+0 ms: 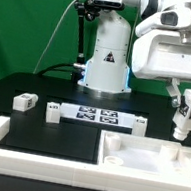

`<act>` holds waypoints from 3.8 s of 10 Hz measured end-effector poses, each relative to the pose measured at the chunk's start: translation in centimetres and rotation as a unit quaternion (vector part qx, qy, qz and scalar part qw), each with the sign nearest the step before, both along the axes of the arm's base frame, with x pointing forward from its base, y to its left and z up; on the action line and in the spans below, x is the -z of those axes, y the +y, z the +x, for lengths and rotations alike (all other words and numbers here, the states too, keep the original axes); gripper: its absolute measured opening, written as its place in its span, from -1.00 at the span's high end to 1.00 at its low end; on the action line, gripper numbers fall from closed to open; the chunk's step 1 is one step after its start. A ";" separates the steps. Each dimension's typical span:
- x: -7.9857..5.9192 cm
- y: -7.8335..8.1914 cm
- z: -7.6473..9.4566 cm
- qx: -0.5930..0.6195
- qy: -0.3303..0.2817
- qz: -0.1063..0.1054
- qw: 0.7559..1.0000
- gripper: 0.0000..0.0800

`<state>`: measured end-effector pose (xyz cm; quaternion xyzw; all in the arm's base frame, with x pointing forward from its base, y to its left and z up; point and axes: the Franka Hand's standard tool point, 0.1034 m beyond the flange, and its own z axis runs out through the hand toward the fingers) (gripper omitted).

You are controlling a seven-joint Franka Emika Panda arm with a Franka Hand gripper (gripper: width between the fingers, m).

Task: Assemble one leg

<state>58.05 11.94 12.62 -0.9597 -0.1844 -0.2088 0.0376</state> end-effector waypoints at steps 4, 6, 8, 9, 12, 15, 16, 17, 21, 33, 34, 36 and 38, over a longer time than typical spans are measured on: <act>0.7 0.2 3.5 0.018 0.007 0.016 1.000 0.27; 0.7 0.1 3.4 0.018 0.007 0.016 1.000 0.27; 0.9 -0.6 3.4 0.010 -0.023 0.010 1.000 0.27; 1.4 -1.3 3.7 0.007 -0.065 0.008 0.998 0.27; 3.3 -1.2 3.9 0.009 -0.058 0.010 0.998 0.27; 3.9 -0.4 3.5 0.006 -0.052 0.012 0.999 0.27; 4.0 -0.4 3.4 0.005 -0.052 0.012 0.999 0.27; 4.0 -0.4 3.5 0.006 -0.054 0.012 0.998 0.27; 5.6 -0.4 3.2 0.010 -0.063 0.016 0.998 0.27; 5.6 -0.5 3.5 0.013 -0.085 0.018 0.996 -0.62; 5.6 -0.6 3.6 0.014 -0.084 0.018 0.996 -0.62; 4.0 -0.5 4.6 0.011 -0.081 0.016 0.997 -0.62; 2.9 0.1 5.3 0.003 -0.064 0.015 0.998 -0.62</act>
Offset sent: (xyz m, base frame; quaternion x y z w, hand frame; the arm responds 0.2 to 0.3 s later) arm 0.0000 0.0000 0.0000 0.0000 0.0000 0.0000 1.0000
